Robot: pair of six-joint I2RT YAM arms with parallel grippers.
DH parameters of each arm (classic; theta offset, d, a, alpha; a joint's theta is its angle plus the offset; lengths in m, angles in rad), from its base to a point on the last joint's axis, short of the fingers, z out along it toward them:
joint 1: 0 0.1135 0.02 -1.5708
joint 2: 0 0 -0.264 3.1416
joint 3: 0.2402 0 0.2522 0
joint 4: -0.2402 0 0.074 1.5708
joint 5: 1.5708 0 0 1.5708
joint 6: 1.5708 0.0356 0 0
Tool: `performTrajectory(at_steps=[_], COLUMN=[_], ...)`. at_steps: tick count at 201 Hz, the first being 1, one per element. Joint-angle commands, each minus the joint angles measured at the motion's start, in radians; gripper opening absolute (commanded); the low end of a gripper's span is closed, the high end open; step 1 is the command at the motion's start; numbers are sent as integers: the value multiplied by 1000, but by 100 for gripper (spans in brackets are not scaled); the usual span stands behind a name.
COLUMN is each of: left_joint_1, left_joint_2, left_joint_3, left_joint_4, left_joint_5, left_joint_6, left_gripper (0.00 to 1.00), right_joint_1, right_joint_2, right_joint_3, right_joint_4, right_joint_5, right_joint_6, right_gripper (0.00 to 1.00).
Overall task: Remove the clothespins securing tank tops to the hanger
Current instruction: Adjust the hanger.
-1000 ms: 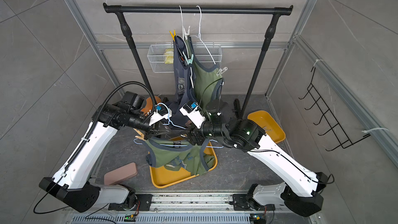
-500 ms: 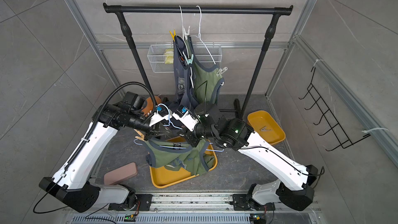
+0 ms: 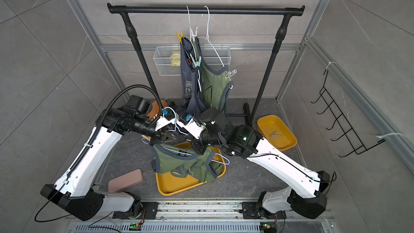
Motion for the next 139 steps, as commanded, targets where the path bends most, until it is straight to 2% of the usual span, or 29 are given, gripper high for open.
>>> performTrajectory(at_steps=[1,41,57,86,139], left_joint_1=[-9,-9,-9,-8,-9], left_joint_2=[-21,-27,-30,-44,-70], left_joint_3=[39,43,40,27,41], left_joint_4=[-11,-12,-11,-12,-39], left_joint_5=[20,-21,-41,-97,-175], left_joint_6=[22,41,47,70,109], left_gripper=[55,82,89,93,93], right_joint_1=[0,4,4,5,4], right_joint_2=[-14,-45,-60,-68,-73], right_joint_3=[2,-33,-41,-30,-46], right_joint_4=[66,123,141,140,127], right_joint_5=[77,139,148,153,199], right_joint_6=[-10,-22,-25,-22,-19], right_gripper=[0,0,0,0,0])
